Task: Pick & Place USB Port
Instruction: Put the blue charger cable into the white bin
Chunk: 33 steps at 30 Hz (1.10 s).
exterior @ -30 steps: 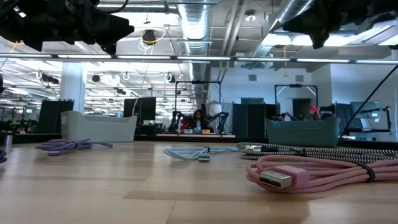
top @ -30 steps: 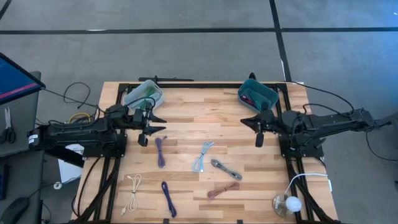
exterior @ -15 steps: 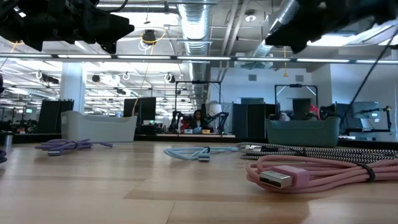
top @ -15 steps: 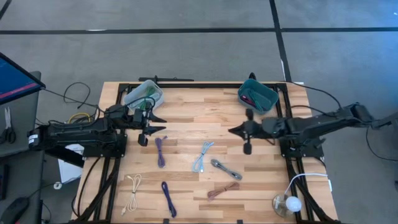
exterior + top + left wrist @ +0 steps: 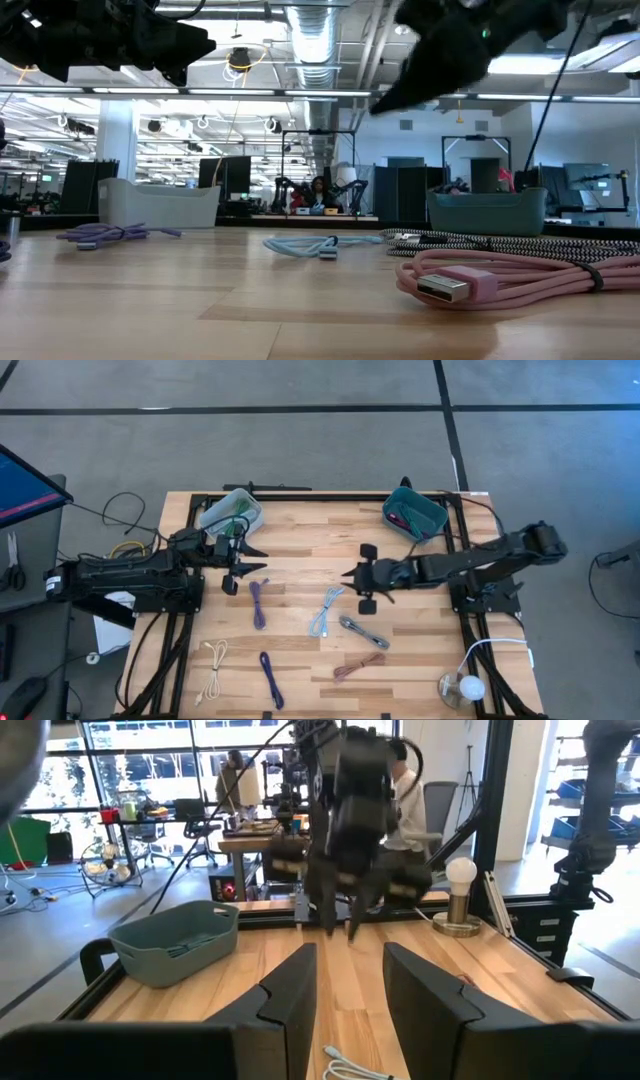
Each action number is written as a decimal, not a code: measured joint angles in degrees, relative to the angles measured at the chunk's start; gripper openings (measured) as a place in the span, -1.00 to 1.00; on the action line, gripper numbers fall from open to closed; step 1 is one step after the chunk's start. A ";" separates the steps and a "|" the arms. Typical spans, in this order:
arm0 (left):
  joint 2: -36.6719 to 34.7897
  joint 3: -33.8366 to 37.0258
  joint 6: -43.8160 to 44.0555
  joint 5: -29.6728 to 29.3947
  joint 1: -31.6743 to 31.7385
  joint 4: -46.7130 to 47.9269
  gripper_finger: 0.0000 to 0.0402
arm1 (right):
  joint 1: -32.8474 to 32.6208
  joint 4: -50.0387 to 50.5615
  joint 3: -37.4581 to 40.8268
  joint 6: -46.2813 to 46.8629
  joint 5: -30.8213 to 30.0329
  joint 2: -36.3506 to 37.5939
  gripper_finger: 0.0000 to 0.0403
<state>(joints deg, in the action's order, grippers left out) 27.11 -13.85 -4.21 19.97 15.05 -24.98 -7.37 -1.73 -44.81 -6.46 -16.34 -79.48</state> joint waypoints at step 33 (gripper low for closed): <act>0.00 0.02 0.00 0.00 0.00 0.03 -0.41 | 1.60 -3.14 -6.36 0.96 4.71 -27.19 -0.13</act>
<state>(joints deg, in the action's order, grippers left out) 27.11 -13.82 -4.21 19.97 15.05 -24.95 -5.77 -4.86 -51.17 -5.50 -11.63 -106.68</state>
